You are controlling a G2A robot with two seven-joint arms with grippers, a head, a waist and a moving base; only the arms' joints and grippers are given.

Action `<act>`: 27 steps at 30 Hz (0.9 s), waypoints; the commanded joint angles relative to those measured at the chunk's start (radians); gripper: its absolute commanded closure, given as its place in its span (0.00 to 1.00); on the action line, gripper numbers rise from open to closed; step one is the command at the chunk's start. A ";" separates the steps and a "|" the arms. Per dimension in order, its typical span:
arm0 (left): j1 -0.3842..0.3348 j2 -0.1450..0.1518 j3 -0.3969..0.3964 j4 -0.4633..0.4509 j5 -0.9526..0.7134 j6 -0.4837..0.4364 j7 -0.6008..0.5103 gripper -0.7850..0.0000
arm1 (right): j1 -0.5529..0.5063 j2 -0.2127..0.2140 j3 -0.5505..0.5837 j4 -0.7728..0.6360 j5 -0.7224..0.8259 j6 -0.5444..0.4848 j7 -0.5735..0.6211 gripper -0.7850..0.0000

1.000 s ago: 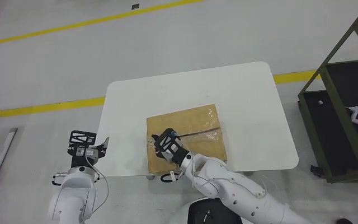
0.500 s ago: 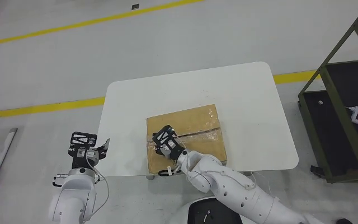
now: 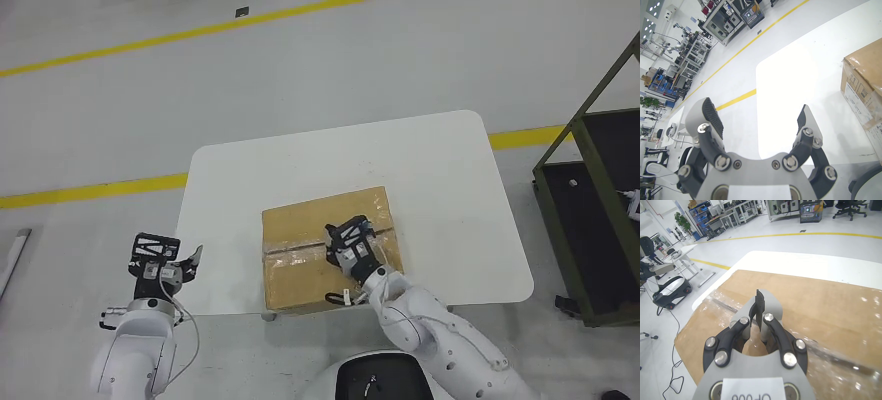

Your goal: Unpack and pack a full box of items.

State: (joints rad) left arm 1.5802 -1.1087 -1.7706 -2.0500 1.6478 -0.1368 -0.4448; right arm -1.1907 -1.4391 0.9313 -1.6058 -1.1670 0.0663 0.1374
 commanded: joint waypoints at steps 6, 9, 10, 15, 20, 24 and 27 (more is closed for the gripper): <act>0.004 -0.003 0.002 -0.032 -0.040 -0.027 0.047 0.00 | -0.177 0.039 0.166 -0.172 -0.036 0.007 0.003 1.00; 0.015 -0.005 0.004 -0.052 -0.081 -0.049 0.086 0.00 | -0.251 0.053 0.249 -0.240 -0.037 0.008 -0.003 1.00; 0.018 -0.005 0.006 -0.061 -0.099 -0.058 0.103 0.00 | -0.274 0.057 0.275 -0.263 -0.036 0.005 -0.004 1.00; 0.044 -0.007 0.009 -0.095 -0.177 -0.125 0.217 0.00 | -0.390 0.074 0.393 -0.398 -0.037 -0.010 -0.027 1.00; 0.095 -0.010 0.005 -0.127 -0.248 -0.164 0.328 0.00 | -0.506 0.090 0.498 -0.550 -0.060 -0.061 -0.041 1.00; 0.135 -0.011 0.011 -0.128 -0.285 -0.201 0.364 0.00 | -0.602 0.099 0.577 -0.640 -0.056 -0.092 -0.030 1.00; 0.153 -0.013 0.008 -0.115 -0.336 -0.205 0.335 0.00 | -0.671 0.103 0.622 -0.693 -0.073 -0.099 -0.007 1.00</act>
State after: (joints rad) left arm 1.7299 -1.1211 -1.7599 -2.1693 1.3258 -0.3462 -0.0965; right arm -1.8428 -1.3369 1.5418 -2.2865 -1.2328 -0.0311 0.1219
